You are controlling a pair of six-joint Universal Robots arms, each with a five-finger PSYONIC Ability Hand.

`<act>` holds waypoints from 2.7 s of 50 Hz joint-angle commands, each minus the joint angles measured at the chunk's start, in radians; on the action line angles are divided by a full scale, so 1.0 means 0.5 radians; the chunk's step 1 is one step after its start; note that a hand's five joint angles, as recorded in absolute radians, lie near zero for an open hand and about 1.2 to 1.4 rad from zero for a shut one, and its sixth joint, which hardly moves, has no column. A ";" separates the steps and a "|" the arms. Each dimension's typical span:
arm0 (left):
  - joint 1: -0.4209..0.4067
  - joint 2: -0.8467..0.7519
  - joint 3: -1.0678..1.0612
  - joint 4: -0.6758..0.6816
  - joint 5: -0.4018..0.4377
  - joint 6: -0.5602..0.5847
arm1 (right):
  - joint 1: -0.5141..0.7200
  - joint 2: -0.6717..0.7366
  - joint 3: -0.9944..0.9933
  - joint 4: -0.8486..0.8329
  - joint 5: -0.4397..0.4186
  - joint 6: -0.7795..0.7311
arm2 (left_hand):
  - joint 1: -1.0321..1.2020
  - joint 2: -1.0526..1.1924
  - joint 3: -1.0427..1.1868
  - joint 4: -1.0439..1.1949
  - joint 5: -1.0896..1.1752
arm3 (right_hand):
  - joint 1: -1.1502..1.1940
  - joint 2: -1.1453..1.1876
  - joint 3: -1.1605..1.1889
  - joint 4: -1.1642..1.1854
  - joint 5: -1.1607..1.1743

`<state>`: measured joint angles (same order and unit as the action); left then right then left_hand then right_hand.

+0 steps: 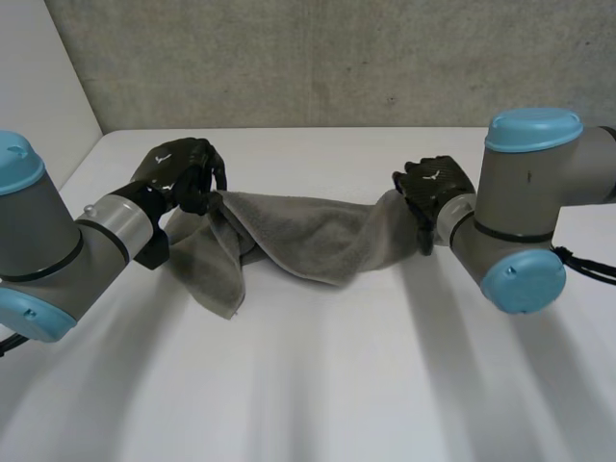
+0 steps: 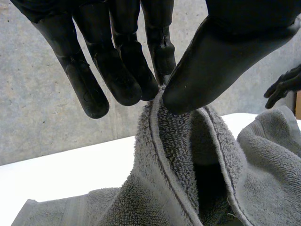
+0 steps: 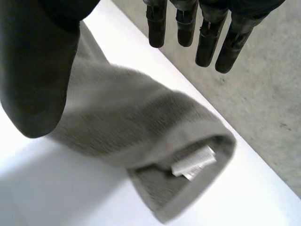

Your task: Fold the towel.

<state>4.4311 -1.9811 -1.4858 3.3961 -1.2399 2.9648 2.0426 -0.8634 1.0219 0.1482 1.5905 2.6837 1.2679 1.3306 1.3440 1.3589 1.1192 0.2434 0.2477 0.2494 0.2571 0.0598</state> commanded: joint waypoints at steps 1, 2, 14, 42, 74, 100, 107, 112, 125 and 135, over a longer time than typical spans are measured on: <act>0.001 0.032 0.008 -0.012 0.001 -0.005 | 0.216 -0.285 0.422 -0.234 -0.085 0.350 | 0.257 0.131 0.105 0.075 0.205 | 0.052 0.044 0.041 0.025 0.071; 0.001 0.041 0.011 -0.018 0.001 -0.005 | 0.271 -0.292 0.468 -0.287 -0.101 0.430 | 0.257 0.131 0.105 0.075 0.205 | 0.070 0.062 0.059 0.043 0.089; -0.017 0.247 -0.010 -0.040 -0.008 -0.036 | 0.523 0.098 0.328 -0.447 -0.027 0.710 | 0.257 0.131 0.105 0.075 0.205 | 0.129 0.121 0.117 0.102 0.147; -0.008 0.321 -0.010 -0.067 -0.018 -0.039 | 0.523 0.469 0.003 -0.658 0.304 0.692 | 0.257 0.131 0.105 0.075 0.205 | 1.750 1.742 1.738 1.723 1.768; -0.079 -0.225 0.002 -0.052 -0.005 0.341 | 0.207 -0.034 0.377 -0.631 0.145 0.670 | -1.997 -2.123 -2.150 -2.179 -2.049 | 2.306 2.297 2.294 2.278 2.324; -0.213 -0.327 -0.090 -0.067 0.004 0.338 | 0.066 -0.405 0.748 -0.686 0.053 0.695 | -1.310 -1.436 -1.462 -1.492 -1.362 | 2.306 2.297 2.294 2.278 2.324; -0.217 -0.269 -0.136 -0.070 0.007 0.347 | 0.060 -0.402 0.770 -0.744 0.056 0.701 | -1.439 -1.564 -1.591 -1.621 -1.491 | 2.306 2.297 2.294 2.278 2.324; -0.198 -0.213 -0.149 -0.073 0.013 0.347 | 0.020 -0.384 0.776 -0.784 0.059 0.753 | -1.533 -1.659 -1.685 -1.715 -1.585 | 2.306 2.297 2.294 2.278 2.324; -0.223 -0.262 -0.216 -0.061 0.047 0.648 | -0.078 -0.384 0.760 -0.784 0.062 0.827 | -1.539 -1.665 -1.691 -1.721 -1.591 | 2.306 2.297 2.294 2.278 2.324; -0.235 -0.373 -0.195 -0.052 0.041 0.860 | -0.094 -0.393 0.766 -0.784 0.062 0.851 | -1.651 -1.776 -1.803 -1.833 -1.702 | 2.306 2.297 2.294 2.278 2.324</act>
<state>4.3173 -2.1418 -1.5919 3.3680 -1.2180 3.3731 1.9965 -1.0580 1.4029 -0.2440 1.6215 3.1041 0.4950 0.5130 0.5144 0.5133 0.3065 1.3206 1.3071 1.3277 1.3341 1.1515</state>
